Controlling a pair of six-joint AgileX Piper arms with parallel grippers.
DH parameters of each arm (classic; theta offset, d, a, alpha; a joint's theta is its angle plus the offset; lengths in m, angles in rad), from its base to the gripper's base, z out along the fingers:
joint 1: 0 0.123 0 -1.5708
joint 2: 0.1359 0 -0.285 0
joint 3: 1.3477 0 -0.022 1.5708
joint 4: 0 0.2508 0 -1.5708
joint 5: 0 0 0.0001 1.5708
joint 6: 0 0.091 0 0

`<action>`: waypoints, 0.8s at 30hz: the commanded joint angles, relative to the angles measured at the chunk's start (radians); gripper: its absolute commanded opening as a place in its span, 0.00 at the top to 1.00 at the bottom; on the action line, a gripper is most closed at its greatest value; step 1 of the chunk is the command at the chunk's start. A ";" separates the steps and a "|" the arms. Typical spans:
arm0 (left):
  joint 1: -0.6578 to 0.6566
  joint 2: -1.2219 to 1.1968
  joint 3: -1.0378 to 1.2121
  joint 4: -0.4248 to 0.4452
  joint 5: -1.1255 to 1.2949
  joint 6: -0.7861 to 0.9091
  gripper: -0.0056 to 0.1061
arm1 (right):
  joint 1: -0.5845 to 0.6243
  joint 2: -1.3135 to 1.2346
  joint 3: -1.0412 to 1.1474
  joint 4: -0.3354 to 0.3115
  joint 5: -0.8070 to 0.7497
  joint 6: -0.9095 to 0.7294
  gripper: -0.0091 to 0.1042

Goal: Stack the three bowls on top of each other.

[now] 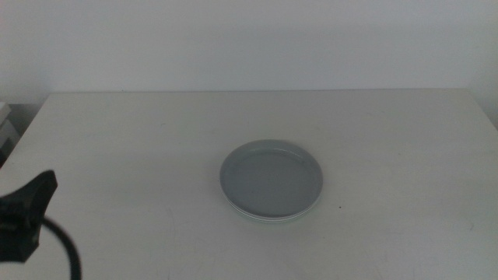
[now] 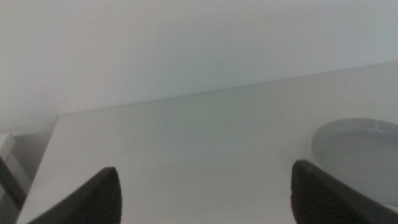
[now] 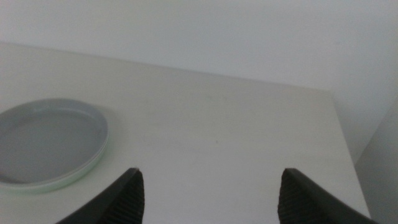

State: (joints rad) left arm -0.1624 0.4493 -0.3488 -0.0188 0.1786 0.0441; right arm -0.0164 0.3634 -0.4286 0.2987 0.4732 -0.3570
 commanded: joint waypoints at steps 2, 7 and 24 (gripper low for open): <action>0.009 -0.070 0.021 -0.049 -0.070 -0.002 0.01 | -0.005 -0.048 0.008 0.000 -0.154 -0.012 0.44; 0.065 -0.247 0.136 -0.081 -0.070 -0.001 0.01 | -0.005 -0.166 0.148 0.000 -0.283 -0.012 0.44; 0.092 -0.477 0.375 -0.103 -0.104 -0.001 0.01 | -0.006 -0.401 0.451 -0.006 -0.268 -0.012 0.44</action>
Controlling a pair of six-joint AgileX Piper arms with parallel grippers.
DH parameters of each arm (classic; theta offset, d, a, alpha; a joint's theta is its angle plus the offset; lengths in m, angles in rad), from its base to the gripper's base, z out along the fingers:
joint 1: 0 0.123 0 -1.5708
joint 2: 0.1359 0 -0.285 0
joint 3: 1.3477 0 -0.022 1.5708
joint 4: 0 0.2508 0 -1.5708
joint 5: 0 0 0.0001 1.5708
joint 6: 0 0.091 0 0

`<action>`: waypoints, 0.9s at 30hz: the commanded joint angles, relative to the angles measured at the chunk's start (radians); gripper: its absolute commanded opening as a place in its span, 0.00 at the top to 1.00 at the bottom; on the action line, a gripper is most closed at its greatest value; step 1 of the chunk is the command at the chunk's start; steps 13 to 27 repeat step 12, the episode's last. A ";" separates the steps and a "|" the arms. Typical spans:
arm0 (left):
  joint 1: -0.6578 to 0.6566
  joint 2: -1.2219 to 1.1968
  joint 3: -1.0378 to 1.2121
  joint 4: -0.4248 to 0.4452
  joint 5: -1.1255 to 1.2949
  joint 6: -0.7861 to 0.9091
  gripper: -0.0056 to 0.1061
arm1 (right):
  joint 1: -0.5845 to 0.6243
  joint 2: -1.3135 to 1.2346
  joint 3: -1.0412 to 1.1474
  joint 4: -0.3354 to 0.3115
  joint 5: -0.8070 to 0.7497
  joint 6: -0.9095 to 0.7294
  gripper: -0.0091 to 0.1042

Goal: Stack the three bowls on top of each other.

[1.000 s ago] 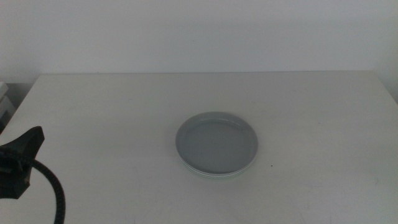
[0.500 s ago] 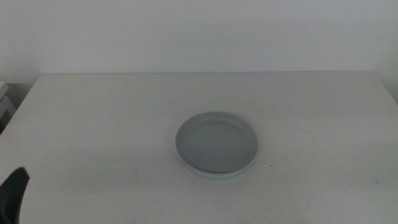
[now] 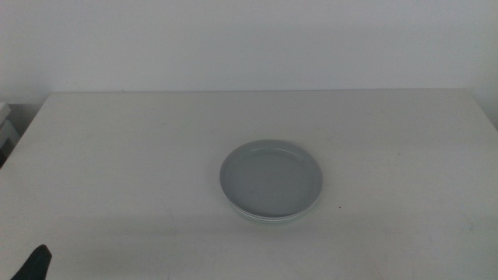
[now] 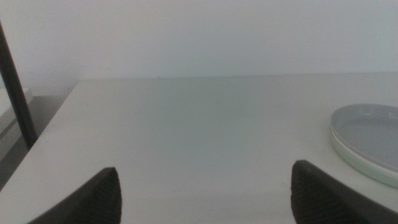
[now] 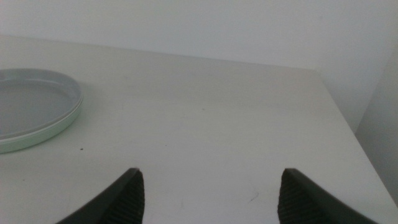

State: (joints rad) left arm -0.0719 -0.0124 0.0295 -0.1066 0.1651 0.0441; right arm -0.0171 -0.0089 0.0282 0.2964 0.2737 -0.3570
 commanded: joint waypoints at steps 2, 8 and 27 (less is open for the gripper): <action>0.002 -0.015 -0.004 -0.015 -0.079 -0.001 0.01 | -0.008 -0.028 -0.006 -0.004 -0.081 -0.012 0.44; 0.002 -0.015 -0.004 -0.011 -0.048 -0.001 0.01 | -0.008 -0.028 -0.006 -0.006 -0.082 -0.012 0.44; 0.002 -0.016 -0.004 -0.011 -0.048 -0.001 0.01 | -0.008 -0.028 -0.006 -0.001 -0.082 -0.012 0.44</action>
